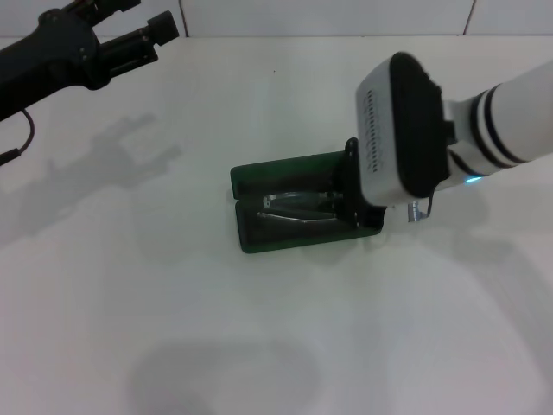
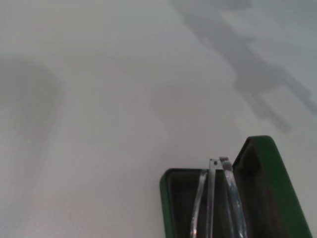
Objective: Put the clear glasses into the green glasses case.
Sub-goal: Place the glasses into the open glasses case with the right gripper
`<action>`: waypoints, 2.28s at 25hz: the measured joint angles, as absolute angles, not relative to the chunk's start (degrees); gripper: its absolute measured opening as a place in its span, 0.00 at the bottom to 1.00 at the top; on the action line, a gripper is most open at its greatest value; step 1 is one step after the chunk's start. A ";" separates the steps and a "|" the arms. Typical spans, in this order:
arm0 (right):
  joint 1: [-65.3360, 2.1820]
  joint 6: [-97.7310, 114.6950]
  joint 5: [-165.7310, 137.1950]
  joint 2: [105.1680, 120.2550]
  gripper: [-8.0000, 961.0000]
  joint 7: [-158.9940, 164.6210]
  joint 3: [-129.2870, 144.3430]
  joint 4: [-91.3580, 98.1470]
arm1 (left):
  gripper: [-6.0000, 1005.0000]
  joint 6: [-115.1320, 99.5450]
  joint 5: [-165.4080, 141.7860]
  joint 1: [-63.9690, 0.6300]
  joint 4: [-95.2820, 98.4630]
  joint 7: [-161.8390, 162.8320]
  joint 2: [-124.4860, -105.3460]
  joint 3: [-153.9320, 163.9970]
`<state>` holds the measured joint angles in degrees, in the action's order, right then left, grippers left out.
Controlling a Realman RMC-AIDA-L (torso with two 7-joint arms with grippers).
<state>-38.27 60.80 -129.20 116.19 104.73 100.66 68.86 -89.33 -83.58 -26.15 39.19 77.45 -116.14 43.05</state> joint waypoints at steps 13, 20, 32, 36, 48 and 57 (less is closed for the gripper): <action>-36.86 49.22 -136.01 116.18 0.25 108.47 109.05 68.84 | 0.87 -88.66 -83.67 -26.53 37.54 75.89 -116.69 43.30; -37.04 49.73 -136.10 116.19 0.26 108.50 110.02 69.09 | 0.87 -87.95 -83.68 -26.96 36.74 74.69 -116.75 43.39; -34.02 50.68 -136.14 115.91 0.32 107.99 110.03 73.66 | 0.87 -87.89 -83.67 -26.99 36.73 74.62 -116.66 43.15; -33.86 50.83 -136.14 115.96 0.35 107.97 110.13 73.50 | 0.87 -87.33 -83.67 -27.22 36.74 74.62 -116.57 43.32; -34.19 46.84 -134.54 116.17 0.35 107.92 112.82 71.21 | 0.87 -86.50 -84.86 -28.44 36.70 74.62 -116.71 43.48; -32.94 47.12 -132.87 115.92 0.34 107.92 112.36 73.36 | 0.87 -86.48 -85.02 -28.14 36.64 74.62 -116.72 43.44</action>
<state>-32.94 47.12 -132.87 115.92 107.92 112.36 73.36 -86.48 -85.02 -28.14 36.64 74.62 -116.72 43.44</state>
